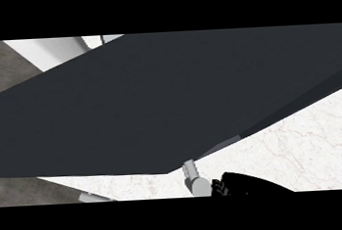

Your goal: Pick up the bottled water, place it into the cabinet and close the cabinet

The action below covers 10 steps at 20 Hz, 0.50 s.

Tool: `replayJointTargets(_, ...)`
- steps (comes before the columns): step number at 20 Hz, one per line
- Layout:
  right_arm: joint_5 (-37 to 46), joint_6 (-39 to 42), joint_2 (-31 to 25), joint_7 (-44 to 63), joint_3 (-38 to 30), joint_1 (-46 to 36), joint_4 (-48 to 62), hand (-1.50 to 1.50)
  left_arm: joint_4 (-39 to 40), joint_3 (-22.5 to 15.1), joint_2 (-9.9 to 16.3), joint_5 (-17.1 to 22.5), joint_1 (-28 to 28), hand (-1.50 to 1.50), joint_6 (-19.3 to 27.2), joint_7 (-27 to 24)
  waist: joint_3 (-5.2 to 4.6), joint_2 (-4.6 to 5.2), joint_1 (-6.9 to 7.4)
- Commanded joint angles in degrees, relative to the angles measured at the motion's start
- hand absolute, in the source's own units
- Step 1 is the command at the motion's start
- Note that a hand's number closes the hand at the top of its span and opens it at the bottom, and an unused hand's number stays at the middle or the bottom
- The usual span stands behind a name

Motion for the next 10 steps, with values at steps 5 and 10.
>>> replayJointTargets(5, 2.3, -8.1, 9.9, 9.8, -3.8, -17.3, 17.4, 1.50, 1.8, 1.2, 0.2, 0.4, 0.8, -1.50, -1.3, -0.5, 0.43, -0.54, -0.80)
replayJointTargets(10, 1.3, -14.3, 12.9, 11.9, -5.9, -30.7, 30.0, 1.50, 2.6, 0.9, -0.7, 0.7, 2.1, -1.50, -2.2, -0.9, 0.74, -0.80, -1.48)
